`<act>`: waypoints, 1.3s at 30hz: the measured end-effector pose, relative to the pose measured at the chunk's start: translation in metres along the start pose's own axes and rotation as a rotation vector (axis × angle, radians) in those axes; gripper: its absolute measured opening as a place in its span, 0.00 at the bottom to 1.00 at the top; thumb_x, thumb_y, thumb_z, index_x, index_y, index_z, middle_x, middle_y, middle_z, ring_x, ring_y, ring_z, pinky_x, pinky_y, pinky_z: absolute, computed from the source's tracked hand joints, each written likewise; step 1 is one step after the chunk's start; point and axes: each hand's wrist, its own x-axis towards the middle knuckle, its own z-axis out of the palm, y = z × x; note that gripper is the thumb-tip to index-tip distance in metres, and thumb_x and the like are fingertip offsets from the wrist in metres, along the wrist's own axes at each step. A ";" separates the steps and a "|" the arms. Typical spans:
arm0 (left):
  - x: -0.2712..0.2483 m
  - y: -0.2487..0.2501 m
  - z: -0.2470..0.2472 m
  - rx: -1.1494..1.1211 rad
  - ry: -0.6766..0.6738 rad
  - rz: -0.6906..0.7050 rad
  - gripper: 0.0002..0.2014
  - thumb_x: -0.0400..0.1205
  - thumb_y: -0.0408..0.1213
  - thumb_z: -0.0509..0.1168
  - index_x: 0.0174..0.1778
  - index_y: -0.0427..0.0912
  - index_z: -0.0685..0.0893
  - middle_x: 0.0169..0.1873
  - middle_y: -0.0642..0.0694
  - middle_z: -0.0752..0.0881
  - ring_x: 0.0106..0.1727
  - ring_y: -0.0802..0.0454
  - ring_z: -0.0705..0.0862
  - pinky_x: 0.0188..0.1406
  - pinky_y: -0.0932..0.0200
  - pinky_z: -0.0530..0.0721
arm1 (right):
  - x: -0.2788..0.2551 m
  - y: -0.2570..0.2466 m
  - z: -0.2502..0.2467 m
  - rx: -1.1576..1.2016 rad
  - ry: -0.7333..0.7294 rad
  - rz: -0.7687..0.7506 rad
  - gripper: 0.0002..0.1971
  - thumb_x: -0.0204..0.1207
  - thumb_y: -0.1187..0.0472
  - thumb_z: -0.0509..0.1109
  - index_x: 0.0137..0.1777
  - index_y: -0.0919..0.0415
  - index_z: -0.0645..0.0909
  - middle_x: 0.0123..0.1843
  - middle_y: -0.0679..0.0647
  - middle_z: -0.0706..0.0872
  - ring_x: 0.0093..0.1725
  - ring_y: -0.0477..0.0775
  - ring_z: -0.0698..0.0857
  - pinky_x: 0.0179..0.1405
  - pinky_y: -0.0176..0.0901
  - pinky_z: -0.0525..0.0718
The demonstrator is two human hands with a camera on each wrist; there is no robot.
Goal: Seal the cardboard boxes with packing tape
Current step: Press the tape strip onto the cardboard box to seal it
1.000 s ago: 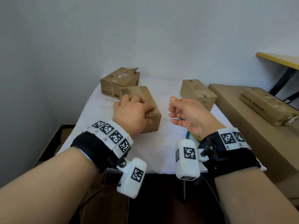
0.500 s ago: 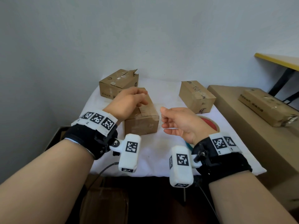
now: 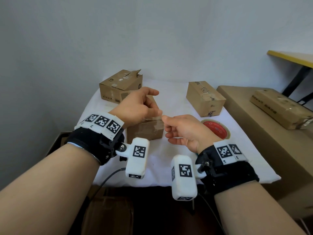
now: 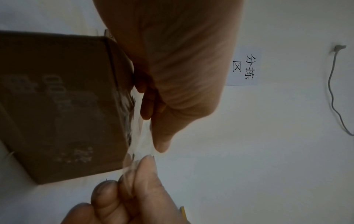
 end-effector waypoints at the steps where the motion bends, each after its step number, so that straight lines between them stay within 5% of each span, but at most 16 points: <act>1: 0.001 -0.001 0.001 0.012 0.006 0.012 0.30 0.77 0.29 0.77 0.74 0.44 0.75 0.40 0.48 0.88 0.33 0.63 0.85 0.34 0.69 0.81 | 0.000 0.001 0.000 0.002 -0.004 0.001 0.13 0.81 0.51 0.76 0.40 0.58 0.84 0.37 0.52 0.86 0.38 0.54 0.85 0.45 0.48 0.87; 7: 0.007 -0.004 0.001 0.064 0.025 0.020 0.26 0.79 0.31 0.75 0.72 0.49 0.76 0.47 0.34 0.89 0.32 0.58 0.83 0.36 0.62 0.83 | -0.001 0.004 -0.004 0.014 -0.053 0.005 0.10 0.80 0.54 0.78 0.40 0.57 0.85 0.38 0.52 0.87 0.38 0.51 0.86 0.46 0.48 0.87; 12: 0.006 0.000 0.001 0.072 0.048 0.009 0.18 0.87 0.45 0.66 0.72 0.52 0.75 0.45 0.49 0.90 0.38 0.56 0.84 0.40 0.60 0.84 | -0.001 0.004 -0.009 0.039 -0.051 -0.015 0.10 0.79 0.54 0.78 0.38 0.56 0.86 0.39 0.52 0.87 0.38 0.51 0.87 0.46 0.48 0.88; 14: 0.005 0.004 0.001 0.039 0.032 -0.021 0.17 0.88 0.52 0.61 0.71 0.52 0.76 0.47 0.49 0.91 0.47 0.53 0.86 0.50 0.56 0.84 | -0.001 0.004 -0.009 0.041 -0.055 -0.016 0.10 0.79 0.54 0.78 0.39 0.56 0.86 0.39 0.52 0.87 0.38 0.51 0.87 0.46 0.48 0.88; 17: 0.002 0.010 0.000 -0.044 -0.017 -0.068 0.23 0.81 0.58 0.67 0.69 0.52 0.78 0.48 0.45 0.91 0.48 0.53 0.86 0.51 0.57 0.80 | -0.001 0.004 -0.009 0.040 -0.059 -0.013 0.10 0.79 0.54 0.78 0.40 0.56 0.85 0.39 0.52 0.87 0.39 0.51 0.87 0.46 0.48 0.87; 21: -0.001 0.010 0.000 -0.025 -0.101 -0.059 0.37 0.71 0.41 0.81 0.75 0.50 0.73 0.46 0.42 0.89 0.42 0.52 0.86 0.45 0.55 0.83 | -0.002 0.004 -0.008 0.046 -0.057 -0.013 0.09 0.80 0.55 0.77 0.40 0.56 0.86 0.38 0.51 0.87 0.38 0.52 0.86 0.46 0.47 0.87; 25: 0.002 0.006 0.000 0.023 -0.087 -0.014 0.34 0.76 0.28 0.77 0.76 0.49 0.72 0.39 0.47 0.90 0.37 0.55 0.86 0.42 0.58 0.85 | -0.002 0.006 -0.006 0.042 -0.060 -0.010 0.10 0.80 0.54 0.77 0.39 0.57 0.84 0.37 0.51 0.86 0.37 0.51 0.85 0.45 0.47 0.86; 28: 0.004 0.004 -0.001 0.050 -0.054 -0.018 0.31 0.78 0.27 0.74 0.75 0.50 0.73 0.35 0.51 0.89 0.34 0.58 0.86 0.38 0.62 0.85 | -0.001 0.006 -0.005 0.039 -0.065 -0.007 0.10 0.80 0.54 0.77 0.39 0.56 0.85 0.37 0.51 0.86 0.37 0.51 0.85 0.45 0.46 0.86; 32: 0.007 0.002 0.000 0.068 -0.021 -0.021 0.30 0.78 0.29 0.75 0.74 0.51 0.73 0.36 0.49 0.90 0.36 0.55 0.87 0.46 0.54 0.87 | 0.001 0.007 -0.005 0.045 -0.063 0.002 0.09 0.80 0.54 0.77 0.41 0.56 0.85 0.38 0.51 0.87 0.37 0.51 0.86 0.44 0.46 0.86; 39: 0.009 0.002 0.005 0.097 0.033 -0.063 0.29 0.77 0.29 0.76 0.70 0.51 0.72 0.36 0.48 0.91 0.35 0.52 0.87 0.43 0.52 0.87 | 0.003 0.008 -0.004 0.051 -0.052 0.023 0.07 0.80 0.55 0.77 0.44 0.57 0.85 0.38 0.51 0.88 0.37 0.51 0.86 0.46 0.48 0.85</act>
